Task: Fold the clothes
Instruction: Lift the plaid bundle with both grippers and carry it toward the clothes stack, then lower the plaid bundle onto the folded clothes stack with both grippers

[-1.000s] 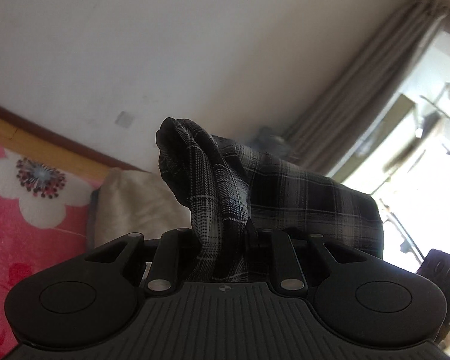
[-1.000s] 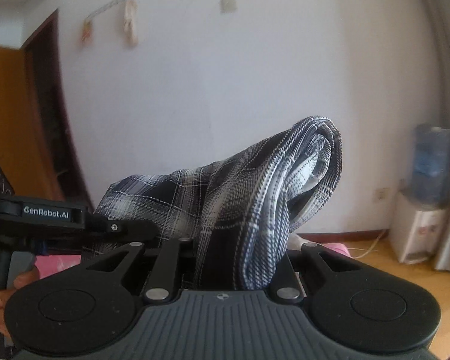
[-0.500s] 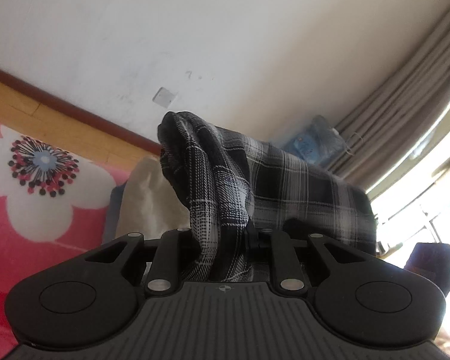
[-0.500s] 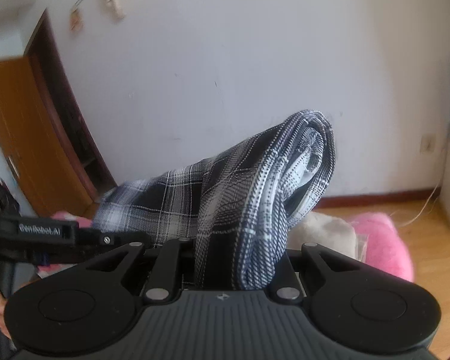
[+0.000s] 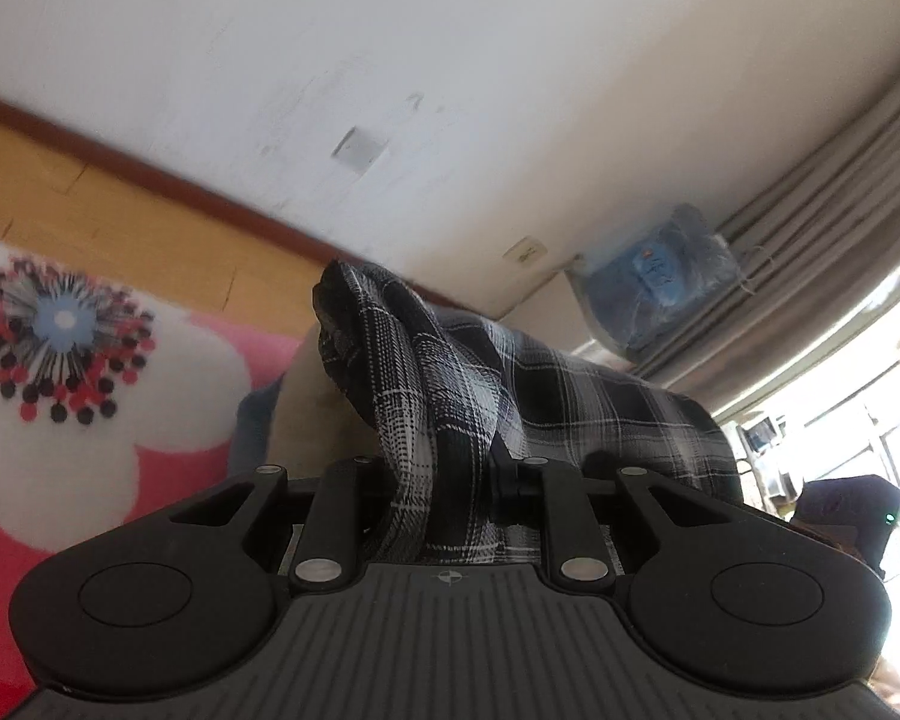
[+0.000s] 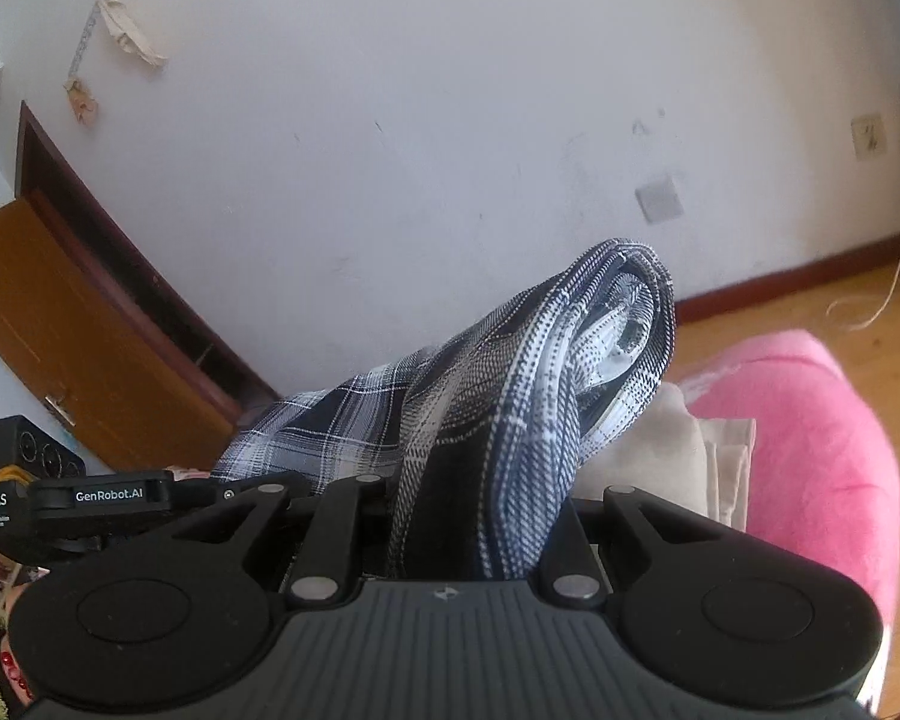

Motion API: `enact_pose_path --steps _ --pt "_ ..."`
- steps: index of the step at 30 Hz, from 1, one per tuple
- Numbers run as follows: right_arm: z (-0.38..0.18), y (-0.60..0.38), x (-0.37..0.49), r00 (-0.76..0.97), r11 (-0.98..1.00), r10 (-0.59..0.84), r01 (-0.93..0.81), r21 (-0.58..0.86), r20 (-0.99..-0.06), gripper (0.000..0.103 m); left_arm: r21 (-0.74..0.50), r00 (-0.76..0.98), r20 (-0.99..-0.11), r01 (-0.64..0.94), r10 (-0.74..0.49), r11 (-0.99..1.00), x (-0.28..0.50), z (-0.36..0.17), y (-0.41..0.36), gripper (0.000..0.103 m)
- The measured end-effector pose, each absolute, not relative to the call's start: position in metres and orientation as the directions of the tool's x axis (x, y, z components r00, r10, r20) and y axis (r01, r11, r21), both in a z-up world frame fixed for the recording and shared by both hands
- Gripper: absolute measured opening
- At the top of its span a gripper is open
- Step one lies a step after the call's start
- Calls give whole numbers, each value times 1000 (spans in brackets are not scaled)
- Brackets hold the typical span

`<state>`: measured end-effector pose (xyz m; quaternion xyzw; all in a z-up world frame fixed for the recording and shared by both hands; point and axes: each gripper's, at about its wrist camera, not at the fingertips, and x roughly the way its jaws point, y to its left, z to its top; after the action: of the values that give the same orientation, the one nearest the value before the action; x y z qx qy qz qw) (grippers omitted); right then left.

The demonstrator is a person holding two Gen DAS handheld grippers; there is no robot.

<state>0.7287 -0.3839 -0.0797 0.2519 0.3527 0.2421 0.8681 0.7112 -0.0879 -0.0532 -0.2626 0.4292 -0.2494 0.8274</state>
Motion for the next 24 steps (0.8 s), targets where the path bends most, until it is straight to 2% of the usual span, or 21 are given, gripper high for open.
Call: enact_pose_path --steps 3,5,8,11,12,14,15,16,17,20,21,23,24 --pt "-111 -400 754 573 697 639 -148 702 -514 28 -714 458 -588 95 -667 694 728 -78 -78 29" --pt "-124 -413 762 551 622 677 -76 779 -488 29 -769 447 -567 14 -692 639 734 -87 -68 36" --pt "-130 -432 762 563 504 714 -2 863 -416 51 -798 472 -546 -40 -692 602 739 -87 -59 48" --pt "-129 -444 759 595 461 705 31 887 -387 55 -779 484 -559 -27 -673 627 741 -82 -66 49" --pt "-128 -446 761 605 457 696 41 888 -386 55 -767 487 -567 -18 -664 641 741 -80 -70 49" --pt "-127 -449 763 627 454 677 57 889 -386 54 -743 494 -582 0 -647 669 742 -75 -77 40" --pt "-129 -449 760 641 470 661 52 881 -391 45 -732 506 -578 27 -641 681 739 -73 -80 28" --pt "-127 -447 755 655 509 636 40 860 -407 37 -719 517 -573 53 -635 693 736 -70 -83 21" --pt "-119 -441 748 666 556 615 14 831 -422 23 -706 529 -568 79 -630 703 734 -67 -85 21" --pt "-102 -430 738 695 614 620 -140 776 -365 22 -708 573 -517 132 -636 694 723 -61 -80 20" --pt "-100 -428 737 700 621 626 -182 762 -343 22 -706 575 -527 114 -626 699 723 -66 -78 20" --pt "-108 -430 743 700 644 616 -182 743 -362 23 -705 570 -552 69 -608 705 727 -80 -75 22" --pt "-119 -435 751 685 646 608 -134 751 -401 25 -715 563 -560 42 -608 698 730 -85 -73 30"
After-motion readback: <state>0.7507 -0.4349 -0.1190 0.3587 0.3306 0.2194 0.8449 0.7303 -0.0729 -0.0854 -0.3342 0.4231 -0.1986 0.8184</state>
